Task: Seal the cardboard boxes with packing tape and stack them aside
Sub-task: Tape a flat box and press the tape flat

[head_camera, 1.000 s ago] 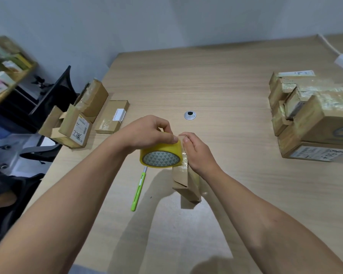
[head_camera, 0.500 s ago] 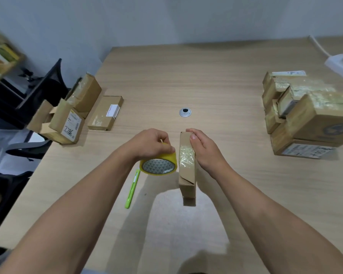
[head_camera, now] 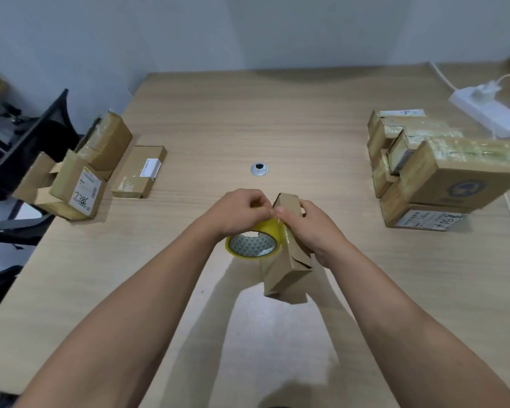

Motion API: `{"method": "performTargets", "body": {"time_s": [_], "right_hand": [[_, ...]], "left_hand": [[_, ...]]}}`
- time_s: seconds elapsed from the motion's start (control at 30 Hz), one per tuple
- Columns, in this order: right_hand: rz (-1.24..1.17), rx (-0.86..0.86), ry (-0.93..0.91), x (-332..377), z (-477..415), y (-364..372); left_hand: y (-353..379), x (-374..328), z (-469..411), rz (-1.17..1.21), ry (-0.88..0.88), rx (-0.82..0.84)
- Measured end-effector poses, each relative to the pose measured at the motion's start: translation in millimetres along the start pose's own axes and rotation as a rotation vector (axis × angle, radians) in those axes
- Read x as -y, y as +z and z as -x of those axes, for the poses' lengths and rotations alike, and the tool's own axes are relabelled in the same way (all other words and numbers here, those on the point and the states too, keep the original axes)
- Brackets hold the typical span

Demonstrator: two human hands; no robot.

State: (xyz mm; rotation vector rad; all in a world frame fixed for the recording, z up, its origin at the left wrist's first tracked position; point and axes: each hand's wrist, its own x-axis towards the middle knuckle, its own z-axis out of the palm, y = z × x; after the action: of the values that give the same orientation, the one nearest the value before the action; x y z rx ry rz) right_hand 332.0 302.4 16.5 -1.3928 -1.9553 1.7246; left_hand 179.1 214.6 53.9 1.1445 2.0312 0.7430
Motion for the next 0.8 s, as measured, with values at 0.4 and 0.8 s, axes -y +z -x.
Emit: {"method": "performTargets", "body": {"time_s": [0.4, 0.8], "right_hand": [[0.074, -0.082, -0.027, -14.0, -9.7, -9.9], [0.071, -0.083, -0.028, -34.2, -17.4, -13.9]], "left_hand": [[11.9, 31.5, 14.8, 0.429, -0.021, 0.099], [20.9, 28.1, -4.1, 0.459, -0.037, 0.171]]}}
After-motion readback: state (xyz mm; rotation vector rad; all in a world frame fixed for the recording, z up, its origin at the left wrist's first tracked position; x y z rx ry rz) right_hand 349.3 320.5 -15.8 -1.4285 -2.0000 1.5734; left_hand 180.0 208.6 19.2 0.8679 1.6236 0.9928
